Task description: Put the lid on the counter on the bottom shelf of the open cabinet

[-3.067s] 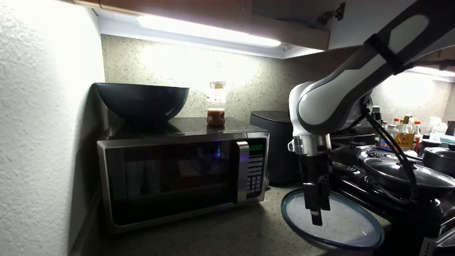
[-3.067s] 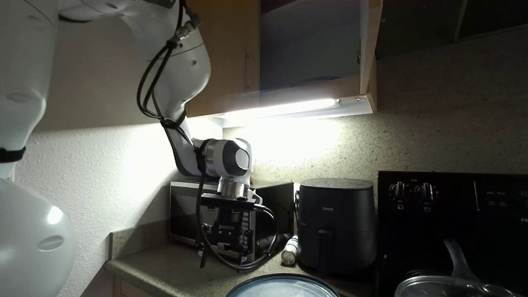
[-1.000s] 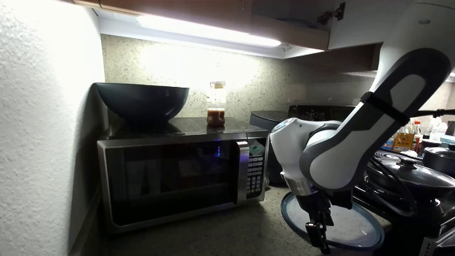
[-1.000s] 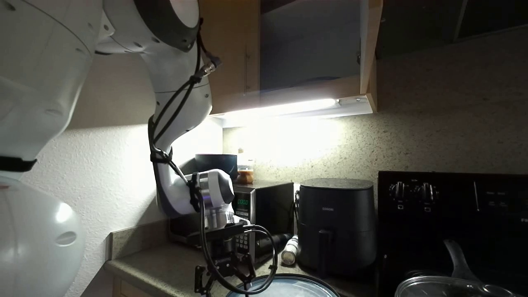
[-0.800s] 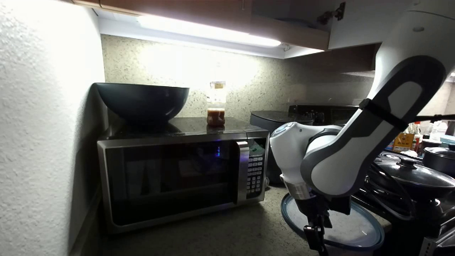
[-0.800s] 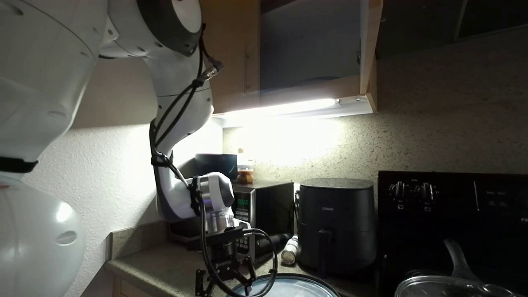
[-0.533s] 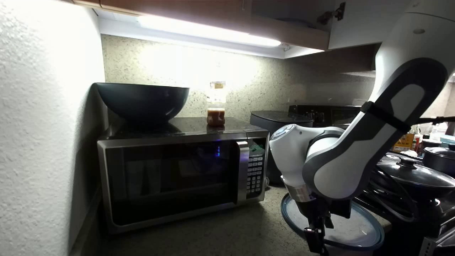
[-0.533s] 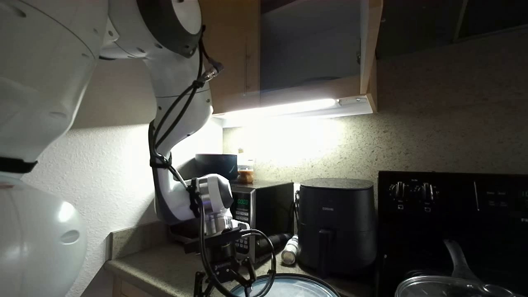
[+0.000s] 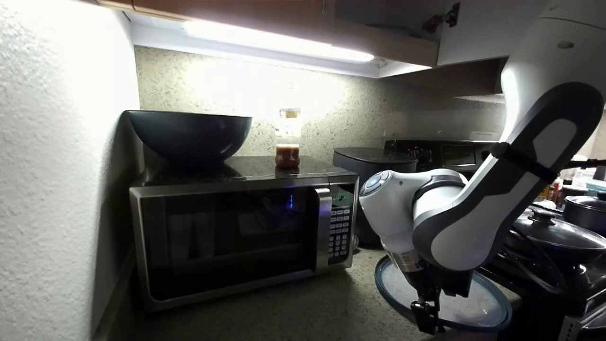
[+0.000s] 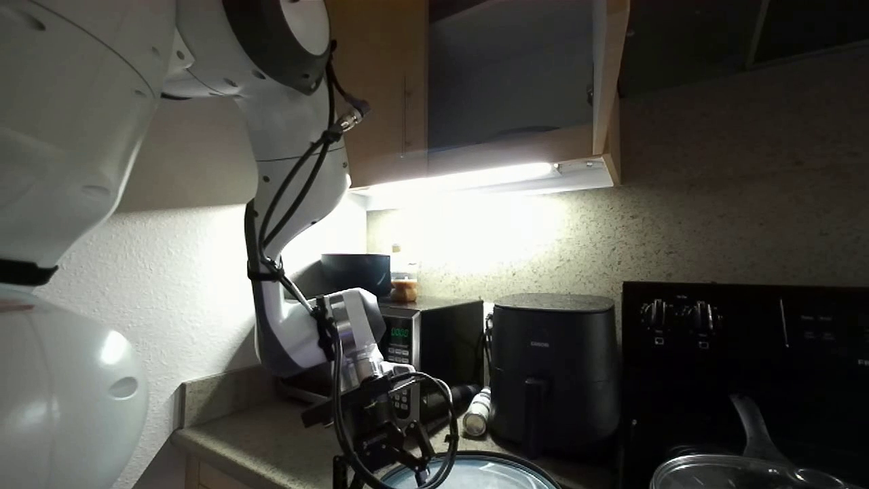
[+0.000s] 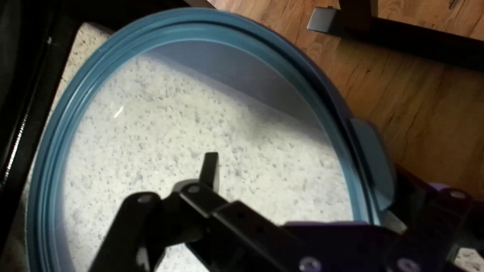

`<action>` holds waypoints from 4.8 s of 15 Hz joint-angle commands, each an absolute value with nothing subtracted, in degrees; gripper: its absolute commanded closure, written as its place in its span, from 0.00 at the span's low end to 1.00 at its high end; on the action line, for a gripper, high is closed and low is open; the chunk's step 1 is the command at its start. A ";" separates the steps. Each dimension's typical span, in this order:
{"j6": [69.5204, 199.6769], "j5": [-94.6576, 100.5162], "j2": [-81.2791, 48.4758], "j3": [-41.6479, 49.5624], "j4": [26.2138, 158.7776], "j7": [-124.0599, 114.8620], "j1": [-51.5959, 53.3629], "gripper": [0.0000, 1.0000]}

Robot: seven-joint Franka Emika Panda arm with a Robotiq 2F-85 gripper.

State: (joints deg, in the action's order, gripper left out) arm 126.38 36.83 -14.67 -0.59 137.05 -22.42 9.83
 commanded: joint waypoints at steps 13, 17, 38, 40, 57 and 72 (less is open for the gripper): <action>127.34 38.65 -14.01 0.04 138.63 -24.71 8.94 0.84; 128.31 38.24 -11.24 -0.30 139.87 -24.54 9.03 0.95; 128.67 37.12 14.24 -8.03 151.19 -27.46 6.64 0.93; 125.69 37.38 17.33 -9.86 151.56 -31.43 6.74 0.93; 111.29 37.74 23.13 -15.91 148.23 -52.39 6.62 0.95; 114.61 40.20 47.41 -12.81 148.13 -52.56 5.16 0.87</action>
State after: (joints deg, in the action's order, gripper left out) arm 113.97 41.20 47.19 -11.68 148.11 -53.36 6.74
